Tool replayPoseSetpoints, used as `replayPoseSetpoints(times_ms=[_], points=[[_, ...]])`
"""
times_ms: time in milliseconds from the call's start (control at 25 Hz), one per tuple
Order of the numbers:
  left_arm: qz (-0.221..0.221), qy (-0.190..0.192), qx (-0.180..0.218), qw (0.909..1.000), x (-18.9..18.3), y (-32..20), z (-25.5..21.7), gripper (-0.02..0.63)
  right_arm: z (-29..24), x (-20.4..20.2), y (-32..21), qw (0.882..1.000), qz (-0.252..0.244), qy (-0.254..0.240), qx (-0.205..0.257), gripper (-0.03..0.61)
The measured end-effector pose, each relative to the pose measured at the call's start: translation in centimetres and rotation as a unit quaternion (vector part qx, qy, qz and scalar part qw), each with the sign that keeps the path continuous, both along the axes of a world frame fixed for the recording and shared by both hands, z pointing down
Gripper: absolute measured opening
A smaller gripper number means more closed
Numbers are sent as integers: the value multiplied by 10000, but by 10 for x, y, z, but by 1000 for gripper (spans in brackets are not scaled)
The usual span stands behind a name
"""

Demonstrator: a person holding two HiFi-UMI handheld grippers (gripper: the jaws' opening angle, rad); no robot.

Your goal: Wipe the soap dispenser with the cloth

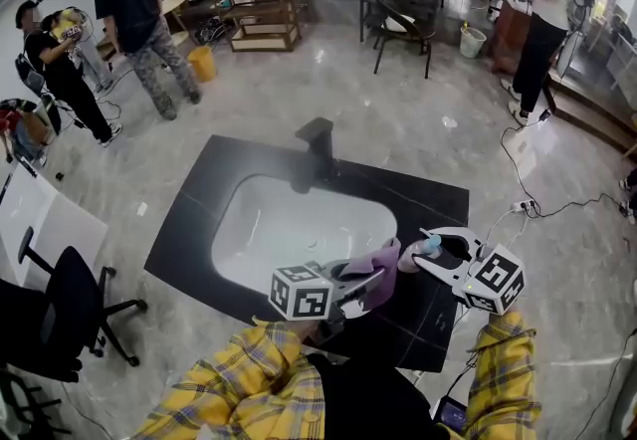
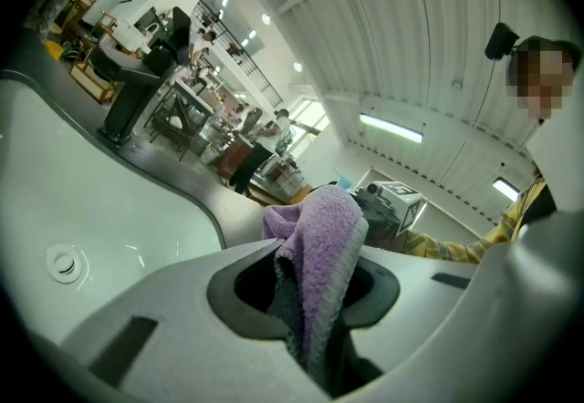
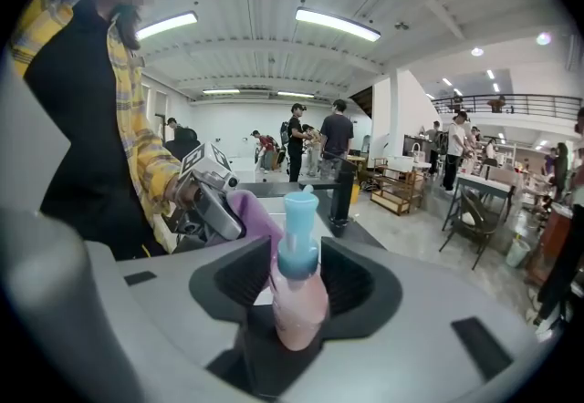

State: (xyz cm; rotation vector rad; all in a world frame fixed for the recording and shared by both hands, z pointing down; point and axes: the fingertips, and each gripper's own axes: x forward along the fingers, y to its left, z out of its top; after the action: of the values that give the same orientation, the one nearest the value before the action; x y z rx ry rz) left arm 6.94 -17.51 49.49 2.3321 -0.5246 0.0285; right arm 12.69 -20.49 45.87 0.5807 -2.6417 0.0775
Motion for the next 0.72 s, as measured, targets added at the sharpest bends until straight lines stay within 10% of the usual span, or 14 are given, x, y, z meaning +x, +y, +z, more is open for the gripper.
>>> replayPoseSetpoints(times_ms=[720], points=[[180, 56, 88, 9998, 4, 3, -8, 89, -2, 19, -26, 9935, 1084, -180, 297, 153]])
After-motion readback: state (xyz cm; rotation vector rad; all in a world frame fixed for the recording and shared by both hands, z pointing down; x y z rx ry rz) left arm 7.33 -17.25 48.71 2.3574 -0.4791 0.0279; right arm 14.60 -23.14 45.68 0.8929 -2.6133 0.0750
